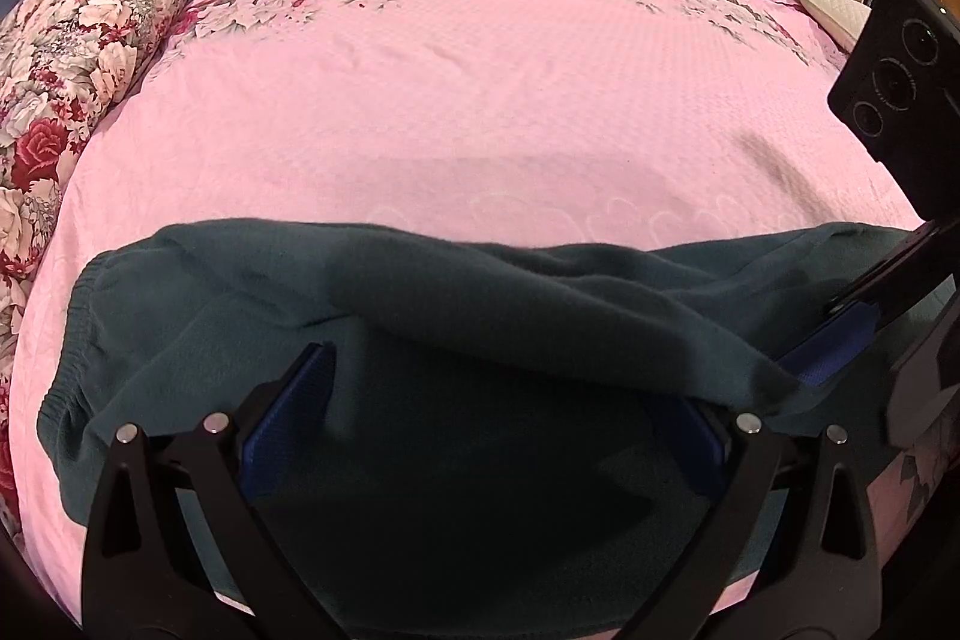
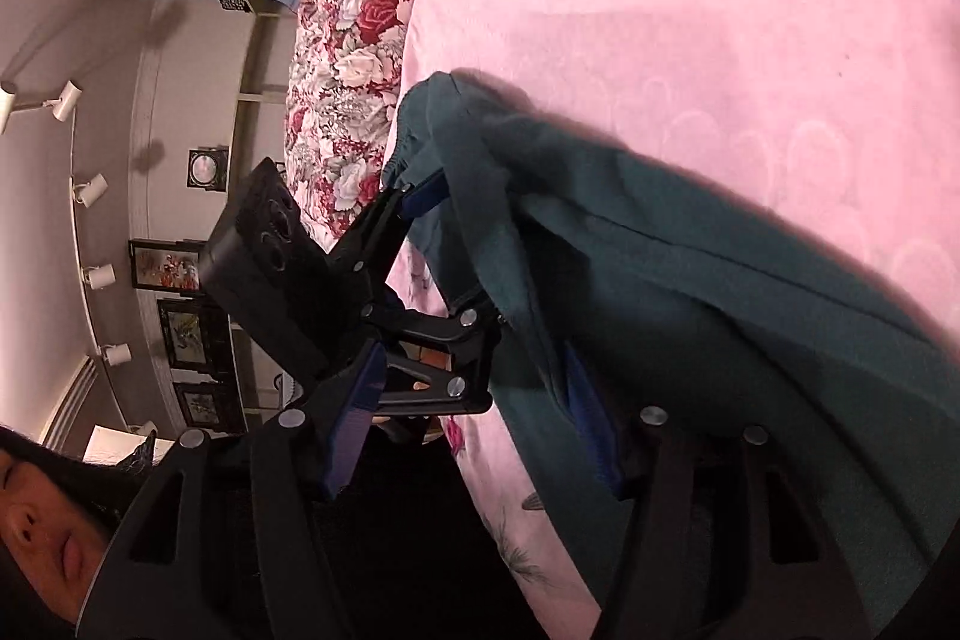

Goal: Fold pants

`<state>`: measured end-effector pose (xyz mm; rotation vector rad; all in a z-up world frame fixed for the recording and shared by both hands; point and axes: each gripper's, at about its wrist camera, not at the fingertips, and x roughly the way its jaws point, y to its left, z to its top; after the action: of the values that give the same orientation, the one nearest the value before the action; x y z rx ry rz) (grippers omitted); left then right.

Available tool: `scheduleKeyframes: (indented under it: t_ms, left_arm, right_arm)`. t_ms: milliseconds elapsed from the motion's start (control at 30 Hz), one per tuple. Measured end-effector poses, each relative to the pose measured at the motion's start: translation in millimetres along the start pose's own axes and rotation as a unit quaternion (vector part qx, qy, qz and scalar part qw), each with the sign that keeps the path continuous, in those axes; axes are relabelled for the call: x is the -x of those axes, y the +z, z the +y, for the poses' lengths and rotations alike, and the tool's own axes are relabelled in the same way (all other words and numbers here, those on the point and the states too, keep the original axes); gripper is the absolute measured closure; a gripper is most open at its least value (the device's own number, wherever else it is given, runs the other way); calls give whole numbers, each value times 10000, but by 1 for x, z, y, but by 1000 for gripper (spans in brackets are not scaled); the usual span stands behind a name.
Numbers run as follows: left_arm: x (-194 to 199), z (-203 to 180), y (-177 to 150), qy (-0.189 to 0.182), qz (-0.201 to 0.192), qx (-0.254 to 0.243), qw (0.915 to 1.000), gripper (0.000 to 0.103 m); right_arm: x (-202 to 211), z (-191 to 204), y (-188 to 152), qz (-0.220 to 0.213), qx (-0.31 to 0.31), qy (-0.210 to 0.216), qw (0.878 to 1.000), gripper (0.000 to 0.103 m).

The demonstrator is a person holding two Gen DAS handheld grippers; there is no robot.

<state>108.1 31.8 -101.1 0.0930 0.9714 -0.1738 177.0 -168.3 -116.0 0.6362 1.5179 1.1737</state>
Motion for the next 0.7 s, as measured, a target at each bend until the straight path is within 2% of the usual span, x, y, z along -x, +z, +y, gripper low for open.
scheduleKeyframes:
  t_ms: [133,267,300,333,500,600,700]
  left_arm:
    - [0,0,0,-6,2,7,10000,2]
    - [0,0,1,-3,3,11,10000,2]
    - [0,1,1,104,9,66,9999,2]
    - [-1,5,1,19,32,177,9998,2]
    - [0,6,0,-6,26,120,9999,2]
    - [1,7,0,-20,12,118,9999,2]
    - [1,8,0,-35,15,112,9999,2]
  right_arm:
    - [2,-7,2,-232,-172,105,9995,41]
    - [-18,-2,28,-351,-147,67,9993,41]
    - [-23,0,36,-373,-142,-26,9992,39]
    - [-26,2,42,-400,-96,-81,9991,39]
    - [-37,-1,69,-615,-184,-151,9978,40]
    - [-22,6,74,-1295,118,-552,9900,39]
    - [-10,0,80,-1674,90,-413,9850,39]
